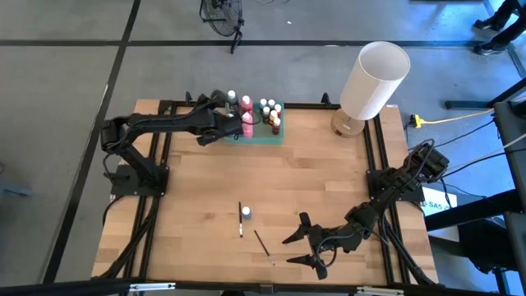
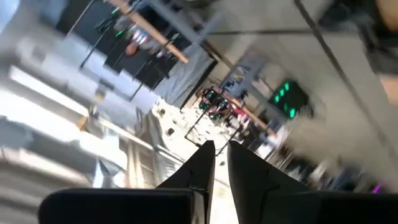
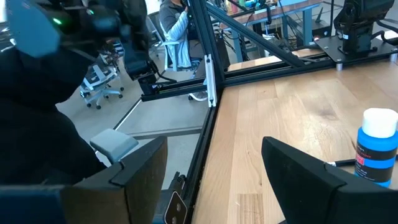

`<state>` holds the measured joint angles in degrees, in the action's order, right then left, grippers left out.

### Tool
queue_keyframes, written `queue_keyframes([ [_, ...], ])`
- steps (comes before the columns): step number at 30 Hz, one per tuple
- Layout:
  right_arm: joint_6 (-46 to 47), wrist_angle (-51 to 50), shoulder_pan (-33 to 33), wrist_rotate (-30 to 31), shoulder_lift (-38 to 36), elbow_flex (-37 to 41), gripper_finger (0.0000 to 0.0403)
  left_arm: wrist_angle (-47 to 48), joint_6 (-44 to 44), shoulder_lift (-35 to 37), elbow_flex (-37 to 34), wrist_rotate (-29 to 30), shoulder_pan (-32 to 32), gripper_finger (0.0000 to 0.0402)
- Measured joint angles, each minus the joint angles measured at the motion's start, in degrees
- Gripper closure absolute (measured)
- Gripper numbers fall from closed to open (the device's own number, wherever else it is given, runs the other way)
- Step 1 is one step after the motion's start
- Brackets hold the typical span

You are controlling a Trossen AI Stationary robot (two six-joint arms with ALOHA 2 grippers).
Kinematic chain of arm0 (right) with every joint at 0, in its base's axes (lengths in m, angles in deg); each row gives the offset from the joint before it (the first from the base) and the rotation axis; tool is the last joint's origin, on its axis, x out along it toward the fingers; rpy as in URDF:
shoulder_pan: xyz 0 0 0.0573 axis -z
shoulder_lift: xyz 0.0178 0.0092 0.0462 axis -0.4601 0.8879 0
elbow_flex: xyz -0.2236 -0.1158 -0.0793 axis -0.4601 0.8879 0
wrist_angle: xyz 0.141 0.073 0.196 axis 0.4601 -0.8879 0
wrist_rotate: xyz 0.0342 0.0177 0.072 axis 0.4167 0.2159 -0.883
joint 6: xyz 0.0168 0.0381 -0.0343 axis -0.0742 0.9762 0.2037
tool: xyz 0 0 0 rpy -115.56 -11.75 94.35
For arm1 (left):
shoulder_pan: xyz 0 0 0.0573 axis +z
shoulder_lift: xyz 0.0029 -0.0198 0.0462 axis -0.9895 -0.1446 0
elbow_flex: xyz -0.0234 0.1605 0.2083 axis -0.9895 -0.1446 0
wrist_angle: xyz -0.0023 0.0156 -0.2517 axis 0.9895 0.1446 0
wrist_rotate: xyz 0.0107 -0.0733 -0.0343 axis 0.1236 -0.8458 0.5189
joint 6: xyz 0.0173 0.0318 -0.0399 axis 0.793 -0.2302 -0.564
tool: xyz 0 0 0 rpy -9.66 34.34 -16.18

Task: Pick & Place Paint Supplies
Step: Put the small blue paint bottle into the green bin

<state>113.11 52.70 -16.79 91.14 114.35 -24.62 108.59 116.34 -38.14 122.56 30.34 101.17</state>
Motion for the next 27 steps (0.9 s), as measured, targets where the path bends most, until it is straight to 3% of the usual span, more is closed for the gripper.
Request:
queue_keyframes([
  [7,0.0,0.0,0.0,0.0,0.0,0.0,0.0138,0.6,-15.9,4.6,2.9,0.8,-7.1,0.0366],
  [14,1.3,-0.8,0.0,0.1,0.0,0.0,0.0138,4.1,-33.9,11.7,2.8,0.1,-22.6,0.0370],
  [21,2.0,-0.8,0.0,0.1,0.0,0.0,0.0138,3.1,-49.7,16.4,2.8,-14.1,-34.1,0.0362],
  [27,2.0,-0.8,0.0,0.1,0.0,0.0,0.0138,2.4,-51.6,19.4,1.6,-23.9,-37.1,0.0332],
])
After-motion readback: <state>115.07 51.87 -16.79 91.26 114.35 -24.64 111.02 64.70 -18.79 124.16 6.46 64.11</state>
